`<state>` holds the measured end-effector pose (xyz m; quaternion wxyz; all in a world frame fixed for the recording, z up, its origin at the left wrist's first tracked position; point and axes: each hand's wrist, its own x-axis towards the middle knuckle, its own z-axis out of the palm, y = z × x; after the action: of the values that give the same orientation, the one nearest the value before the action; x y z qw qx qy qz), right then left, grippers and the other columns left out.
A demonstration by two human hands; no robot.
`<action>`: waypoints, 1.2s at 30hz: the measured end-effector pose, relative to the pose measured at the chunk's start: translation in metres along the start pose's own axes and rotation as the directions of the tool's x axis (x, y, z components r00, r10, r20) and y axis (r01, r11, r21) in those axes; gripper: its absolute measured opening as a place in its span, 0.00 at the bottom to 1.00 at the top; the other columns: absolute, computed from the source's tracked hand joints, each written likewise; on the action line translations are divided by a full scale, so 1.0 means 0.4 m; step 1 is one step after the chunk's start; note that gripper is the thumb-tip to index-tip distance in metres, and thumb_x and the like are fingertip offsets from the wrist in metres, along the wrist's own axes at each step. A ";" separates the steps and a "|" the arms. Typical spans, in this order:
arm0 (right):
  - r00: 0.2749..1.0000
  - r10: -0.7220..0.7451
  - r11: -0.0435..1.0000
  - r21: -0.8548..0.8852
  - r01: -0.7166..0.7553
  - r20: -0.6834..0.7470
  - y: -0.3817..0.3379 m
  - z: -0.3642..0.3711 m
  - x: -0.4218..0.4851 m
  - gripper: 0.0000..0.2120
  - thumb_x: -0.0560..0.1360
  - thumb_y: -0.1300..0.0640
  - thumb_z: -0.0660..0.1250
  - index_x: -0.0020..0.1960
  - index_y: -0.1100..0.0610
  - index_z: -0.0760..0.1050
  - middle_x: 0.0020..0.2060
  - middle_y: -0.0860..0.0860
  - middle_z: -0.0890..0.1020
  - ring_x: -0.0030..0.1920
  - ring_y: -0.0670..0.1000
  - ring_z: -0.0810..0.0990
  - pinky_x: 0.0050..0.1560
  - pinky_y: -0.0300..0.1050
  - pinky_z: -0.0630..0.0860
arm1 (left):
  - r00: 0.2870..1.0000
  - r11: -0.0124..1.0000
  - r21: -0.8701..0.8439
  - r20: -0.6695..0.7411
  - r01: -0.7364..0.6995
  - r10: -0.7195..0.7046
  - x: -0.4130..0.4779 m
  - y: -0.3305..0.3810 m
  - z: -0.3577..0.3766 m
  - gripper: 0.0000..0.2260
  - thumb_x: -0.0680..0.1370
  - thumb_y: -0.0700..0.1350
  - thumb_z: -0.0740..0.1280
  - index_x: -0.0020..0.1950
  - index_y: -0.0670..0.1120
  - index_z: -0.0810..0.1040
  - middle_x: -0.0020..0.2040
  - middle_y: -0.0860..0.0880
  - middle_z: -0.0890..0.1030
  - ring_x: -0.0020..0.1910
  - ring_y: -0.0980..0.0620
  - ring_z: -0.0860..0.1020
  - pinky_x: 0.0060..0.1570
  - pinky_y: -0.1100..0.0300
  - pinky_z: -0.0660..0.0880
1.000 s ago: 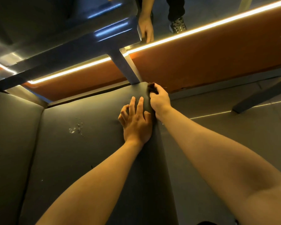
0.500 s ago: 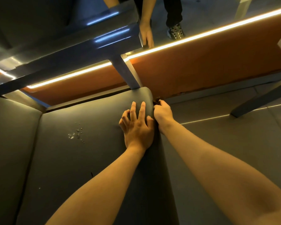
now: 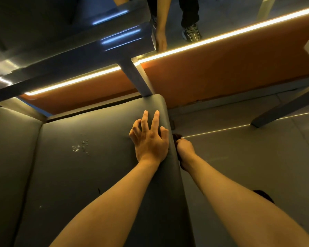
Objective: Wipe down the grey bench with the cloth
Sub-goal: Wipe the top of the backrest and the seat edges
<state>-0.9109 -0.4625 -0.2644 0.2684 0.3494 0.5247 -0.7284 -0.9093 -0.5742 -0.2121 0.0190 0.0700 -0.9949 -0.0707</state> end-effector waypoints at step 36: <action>0.925 -0.376 0.913 -0.147 0.379 0.051 -0.019 0.038 -0.429 0.14 0.79 0.61 0.65 0.64 0.54 0.77 0.56 0.55 0.83 0.58 0.57 0.82 0.64 0.58 0.78 | 0.986 0.436 -0.891 0.163 0.131 0.036 -0.314 0.003 -0.181 0.15 0.83 0.51 0.59 0.69 0.53 0.74 0.66 0.50 0.78 0.65 0.53 0.76 0.69 0.51 0.71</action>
<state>-0.8153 -0.4705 -0.1212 0.1547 0.2117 0.6342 -0.7273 -0.7817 -0.5653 -0.1438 -0.0272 0.0713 -0.8012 -0.5935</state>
